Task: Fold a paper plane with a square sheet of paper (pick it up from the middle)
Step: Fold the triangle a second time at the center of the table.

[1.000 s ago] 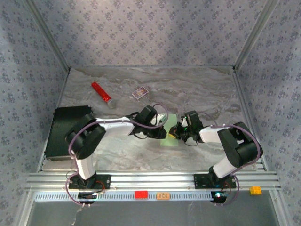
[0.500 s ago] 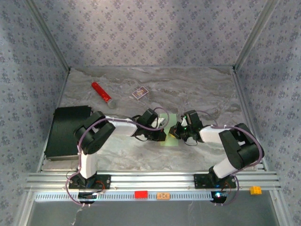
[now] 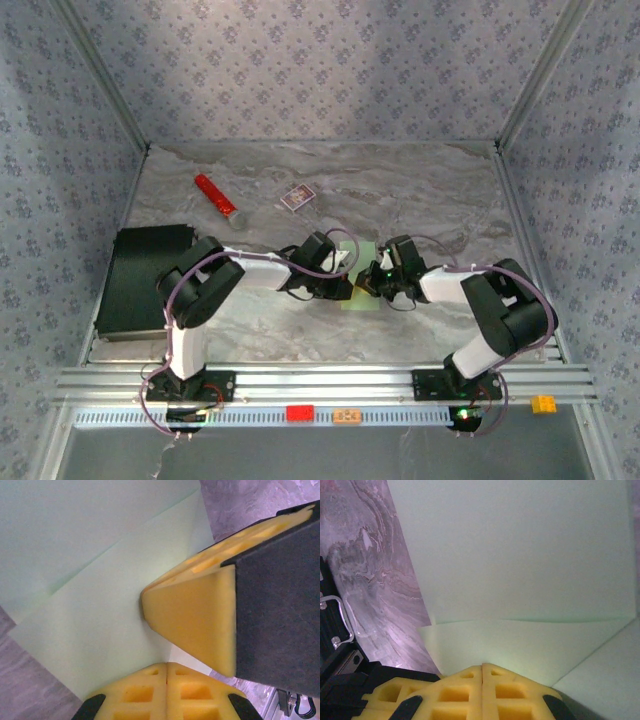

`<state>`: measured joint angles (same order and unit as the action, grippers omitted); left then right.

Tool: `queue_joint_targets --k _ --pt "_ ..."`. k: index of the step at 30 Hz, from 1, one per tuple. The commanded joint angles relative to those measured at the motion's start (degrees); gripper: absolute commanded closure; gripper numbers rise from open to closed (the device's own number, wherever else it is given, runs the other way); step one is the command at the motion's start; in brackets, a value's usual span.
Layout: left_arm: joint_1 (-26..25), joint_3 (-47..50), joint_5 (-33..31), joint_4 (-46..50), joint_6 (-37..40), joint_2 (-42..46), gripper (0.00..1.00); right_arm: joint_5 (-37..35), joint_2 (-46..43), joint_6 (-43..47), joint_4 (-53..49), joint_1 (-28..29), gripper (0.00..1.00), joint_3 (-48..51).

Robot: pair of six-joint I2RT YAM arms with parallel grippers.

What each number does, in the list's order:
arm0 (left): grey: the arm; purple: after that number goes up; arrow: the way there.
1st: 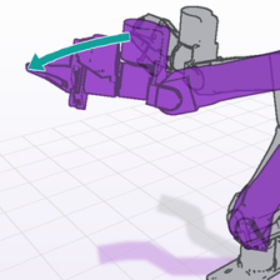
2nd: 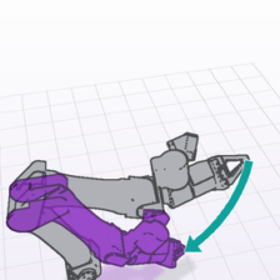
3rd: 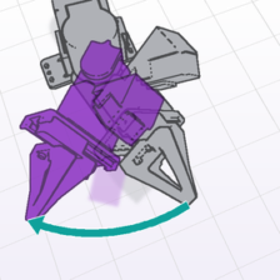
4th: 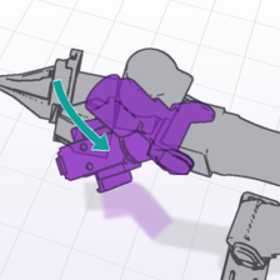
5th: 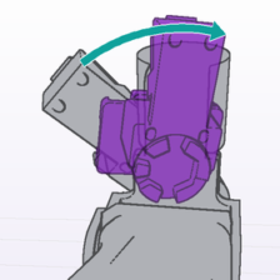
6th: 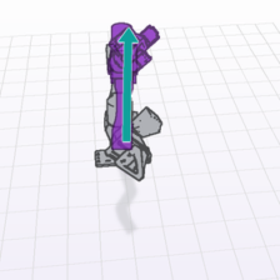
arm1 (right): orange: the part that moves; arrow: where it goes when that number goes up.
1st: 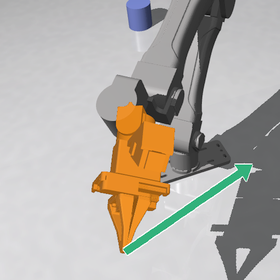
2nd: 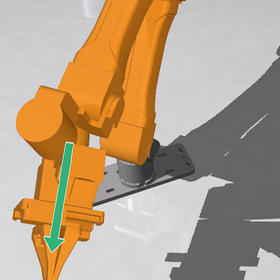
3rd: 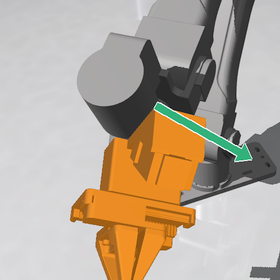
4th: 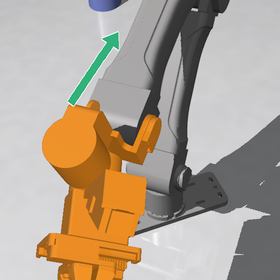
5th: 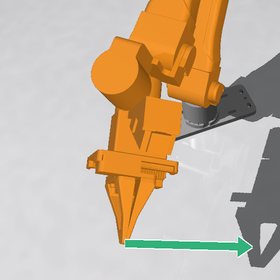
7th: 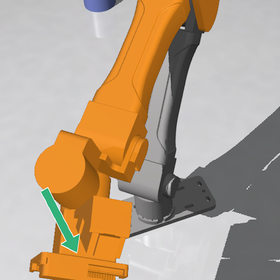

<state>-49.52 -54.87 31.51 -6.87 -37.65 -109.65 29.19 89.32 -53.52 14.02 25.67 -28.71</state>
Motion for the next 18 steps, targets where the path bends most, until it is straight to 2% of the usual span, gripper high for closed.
queue_joint_targets --k 1,18 --pt "-0.5 2.6 -1.7 7.0 -0.4 -1.6 1.00 -2.5 1.1 1.7 -2.3 -2.5 0.94 1.1" --pt "-0.5 2.5 -0.7 6.9 -0.3 -2.5 1.00 1.5 1.0 4.9 -3.6 -14.3 0.93 -1.9"
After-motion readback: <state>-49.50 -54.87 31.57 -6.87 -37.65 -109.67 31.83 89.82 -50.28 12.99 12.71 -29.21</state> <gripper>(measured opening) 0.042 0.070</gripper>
